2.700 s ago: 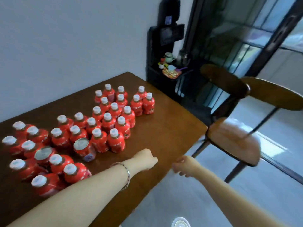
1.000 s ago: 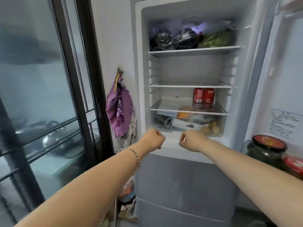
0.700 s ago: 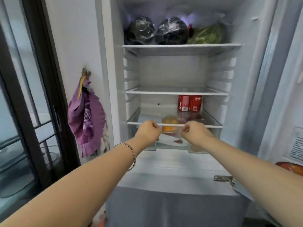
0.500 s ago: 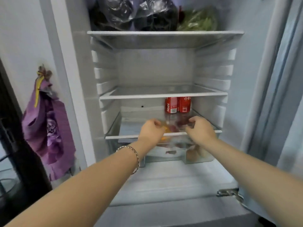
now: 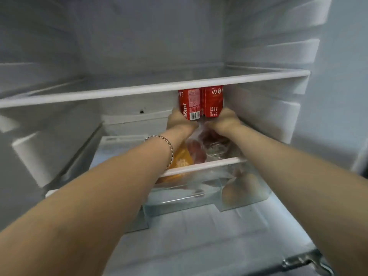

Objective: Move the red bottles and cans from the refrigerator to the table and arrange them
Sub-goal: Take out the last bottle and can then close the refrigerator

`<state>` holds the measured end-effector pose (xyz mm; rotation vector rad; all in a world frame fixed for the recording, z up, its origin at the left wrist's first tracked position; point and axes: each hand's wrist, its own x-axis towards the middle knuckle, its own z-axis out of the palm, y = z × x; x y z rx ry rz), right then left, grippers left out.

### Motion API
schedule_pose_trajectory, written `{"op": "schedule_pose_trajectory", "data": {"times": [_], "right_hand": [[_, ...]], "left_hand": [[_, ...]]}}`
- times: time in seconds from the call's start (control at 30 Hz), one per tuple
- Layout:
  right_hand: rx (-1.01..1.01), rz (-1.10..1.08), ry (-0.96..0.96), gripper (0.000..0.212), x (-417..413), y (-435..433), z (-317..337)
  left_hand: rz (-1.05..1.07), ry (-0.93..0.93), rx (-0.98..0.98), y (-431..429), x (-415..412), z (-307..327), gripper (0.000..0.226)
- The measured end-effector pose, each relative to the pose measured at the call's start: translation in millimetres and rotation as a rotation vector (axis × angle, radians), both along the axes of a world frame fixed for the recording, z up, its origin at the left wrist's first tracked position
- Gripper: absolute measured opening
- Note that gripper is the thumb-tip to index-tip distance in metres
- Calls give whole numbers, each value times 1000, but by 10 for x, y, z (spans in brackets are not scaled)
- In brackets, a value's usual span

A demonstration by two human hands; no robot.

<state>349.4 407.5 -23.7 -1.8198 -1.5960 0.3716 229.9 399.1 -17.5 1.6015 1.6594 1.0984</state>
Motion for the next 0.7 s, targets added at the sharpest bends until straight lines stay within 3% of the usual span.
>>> {"op": "schedule_pose_trajectory", "data": {"times": [0.17, 0.23, 0.4, 0.5, 0.57, 0.7], "right_hand": [[1, 35, 264, 104, 95, 579, -8], [-27, 29, 357, 115, 153, 751, -33], [-57, 20, 469, 125, 260, 865, -56], [-78, 25, 413, 112, 234, 600, 19], [-64, 34, 401, 103, 225, 431, 47], [-51, 91, 568, 80, 167, 97, 116]], "left_hand": [[-12, -95, -48, 468, 206, 36, 82], [27, -133, -56, 591, 259, 40, 87], [60, -159, -4, 721, 263, 35, 56], [43, -143, 5, 688, 126, 26, 41], [46, -138, 27, 617, 33, 4, 50], [-26, -188, 23, 316, -122, 12, 82]]}}
